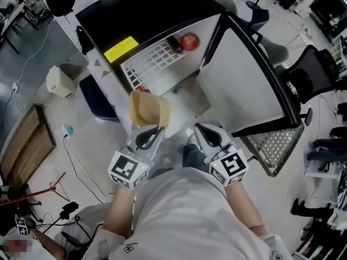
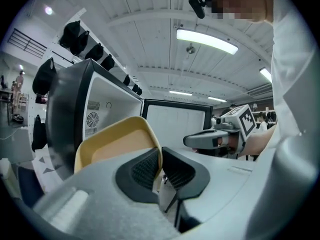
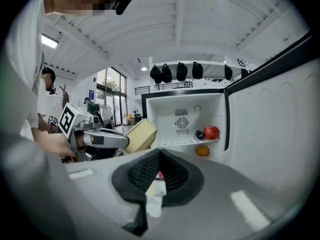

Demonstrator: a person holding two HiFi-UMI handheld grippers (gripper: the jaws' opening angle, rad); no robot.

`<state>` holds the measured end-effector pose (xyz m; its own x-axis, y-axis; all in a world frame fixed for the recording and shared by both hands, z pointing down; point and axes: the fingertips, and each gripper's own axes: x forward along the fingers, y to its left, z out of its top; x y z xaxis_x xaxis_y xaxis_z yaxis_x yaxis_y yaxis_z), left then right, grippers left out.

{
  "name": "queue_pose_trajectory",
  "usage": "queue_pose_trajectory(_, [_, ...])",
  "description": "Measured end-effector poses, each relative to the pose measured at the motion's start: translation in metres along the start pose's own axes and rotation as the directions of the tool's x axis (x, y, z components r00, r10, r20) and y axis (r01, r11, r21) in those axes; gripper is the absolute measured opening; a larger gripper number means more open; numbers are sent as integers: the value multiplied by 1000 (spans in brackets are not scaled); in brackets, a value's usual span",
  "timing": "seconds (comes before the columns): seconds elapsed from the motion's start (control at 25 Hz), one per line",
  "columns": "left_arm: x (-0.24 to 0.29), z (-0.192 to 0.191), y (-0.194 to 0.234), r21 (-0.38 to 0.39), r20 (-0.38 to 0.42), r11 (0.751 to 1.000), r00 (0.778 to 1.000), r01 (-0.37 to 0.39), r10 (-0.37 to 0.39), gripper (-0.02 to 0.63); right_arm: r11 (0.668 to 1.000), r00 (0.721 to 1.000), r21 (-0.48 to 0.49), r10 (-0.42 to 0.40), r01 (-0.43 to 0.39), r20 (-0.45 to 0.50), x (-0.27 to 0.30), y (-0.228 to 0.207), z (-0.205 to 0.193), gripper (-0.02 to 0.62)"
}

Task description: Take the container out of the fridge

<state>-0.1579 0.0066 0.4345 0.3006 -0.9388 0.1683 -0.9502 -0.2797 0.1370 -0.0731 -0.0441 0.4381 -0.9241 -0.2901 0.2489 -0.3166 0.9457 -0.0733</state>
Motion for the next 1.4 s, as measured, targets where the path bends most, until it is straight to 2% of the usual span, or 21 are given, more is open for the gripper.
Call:
queue_pose_trajectory(0.16, [-12,10,-2,-29,48,1000,999,4,-2,31,1000,1000,-13,25,-25,8,2,8,3,3])
queue_pose_trajectory(0.64, [-31,20,1,-33,93,999,995,-15,18,31,999,998,-12,37,-37,51,0,18,10,3])
queue_pose_trajectory(1.4, [-30,16,-3,-48,89,999,996,7,-3,31,1000,999,5,31,-31,26,-2,22,2,3])
